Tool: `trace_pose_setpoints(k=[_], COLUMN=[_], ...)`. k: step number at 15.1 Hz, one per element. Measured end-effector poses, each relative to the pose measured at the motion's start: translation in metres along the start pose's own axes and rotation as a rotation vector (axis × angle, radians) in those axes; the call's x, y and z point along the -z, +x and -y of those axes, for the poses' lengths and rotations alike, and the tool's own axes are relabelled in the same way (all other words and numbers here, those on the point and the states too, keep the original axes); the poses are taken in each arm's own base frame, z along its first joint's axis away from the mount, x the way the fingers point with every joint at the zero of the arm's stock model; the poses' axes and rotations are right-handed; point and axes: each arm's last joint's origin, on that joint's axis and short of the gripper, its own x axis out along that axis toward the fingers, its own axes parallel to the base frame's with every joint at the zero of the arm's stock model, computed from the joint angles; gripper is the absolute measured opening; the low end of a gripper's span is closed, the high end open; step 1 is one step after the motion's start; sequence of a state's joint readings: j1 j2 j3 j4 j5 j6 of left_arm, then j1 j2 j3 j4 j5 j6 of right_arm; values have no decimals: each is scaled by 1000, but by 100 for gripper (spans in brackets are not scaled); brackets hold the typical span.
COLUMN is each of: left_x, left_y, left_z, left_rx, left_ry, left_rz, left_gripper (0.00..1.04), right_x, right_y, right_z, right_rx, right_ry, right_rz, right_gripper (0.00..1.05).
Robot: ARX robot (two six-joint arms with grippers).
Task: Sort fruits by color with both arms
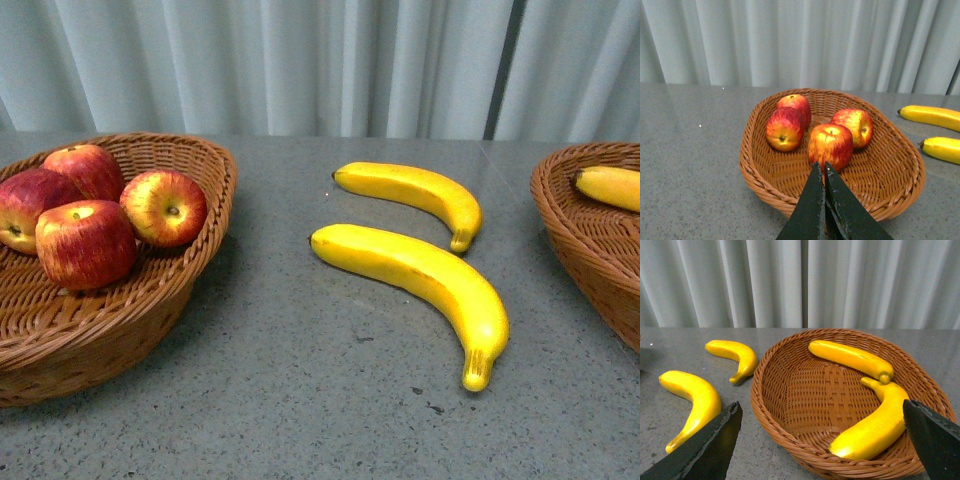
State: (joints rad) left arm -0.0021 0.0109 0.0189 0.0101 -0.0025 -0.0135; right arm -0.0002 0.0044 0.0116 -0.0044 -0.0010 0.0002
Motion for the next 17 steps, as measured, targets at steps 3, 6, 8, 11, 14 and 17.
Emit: trace_pose_setpoints(k=[3, 6, 8, 11, 14, 17], left_x=[3, 3, 3, 3, 3, 3], left_y=[0, 0, 0, 0, 0, 0], left_z=[0, 0, 0, 0, 0, 0], left_rx=[2, 2, 0, 2, 1, 2], left_ry=[-1, 0, -1, 2, 3, 3], left_rz=[-19, -19, -19, -19, -19, -19], left_gripper=[3, 39, 65, 100, 98, 98], right_x=[0, 0, 0, -58, -85, -75], right_y=[0, 0, 5, 53, 156, 235], right_z=[0, 0, 1, 3, -33, -93], right_rx=[0, 0, 74, 9, -205, -407], right_ry=[0, 0, 60, 45, -34, -101], right_rz=[0, 0, -114, 27, -45, -241], right_gripper=[98, 98, 98, 98, 98, 98])
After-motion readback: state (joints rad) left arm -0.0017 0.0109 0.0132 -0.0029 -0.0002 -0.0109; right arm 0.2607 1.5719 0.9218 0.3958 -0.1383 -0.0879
